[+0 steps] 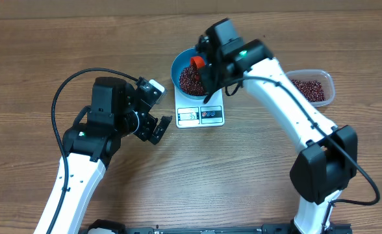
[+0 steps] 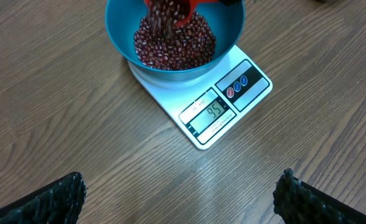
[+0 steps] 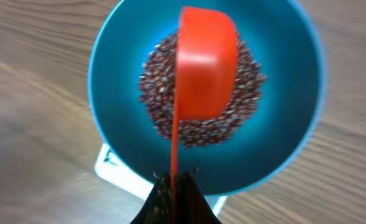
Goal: Scoop item into bowl and weigh 150g on scale
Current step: 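Tilt the red scoop with the right gripper to pour beans into bowl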
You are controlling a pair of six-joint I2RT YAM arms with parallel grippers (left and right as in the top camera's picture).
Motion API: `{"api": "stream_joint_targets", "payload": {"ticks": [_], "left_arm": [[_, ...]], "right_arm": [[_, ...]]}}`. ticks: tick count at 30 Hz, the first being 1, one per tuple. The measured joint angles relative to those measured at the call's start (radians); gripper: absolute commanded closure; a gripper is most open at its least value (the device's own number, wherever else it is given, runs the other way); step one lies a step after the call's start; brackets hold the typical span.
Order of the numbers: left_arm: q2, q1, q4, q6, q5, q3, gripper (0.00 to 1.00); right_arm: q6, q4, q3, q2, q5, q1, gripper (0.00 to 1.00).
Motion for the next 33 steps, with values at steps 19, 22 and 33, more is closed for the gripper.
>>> {"api": "stream_joint_targets", "payload": {"ticks": [19, 22, 33], "left_arm": [[0.000, 0.000, 0.000, 0.000, 0.000, 0.000, 0.00], [0.000, 0.000, 0.000, 0.000, 0.000, 0.000, 0.00], [0.000, 0.000, 0.000, 0.000, 0.000, 0.000, 0.00]], "right_arm": [[-0.004, 0.010, 0.000, -0.029, 0.484, 0.155, 0.96], [-0.004, 0.010, 0.000, -0.029, 0.488, 0.155, 0.96], [-0.004, 0.021, 0.000, -0.031, 0.450, 0.149, 0.96]]}}
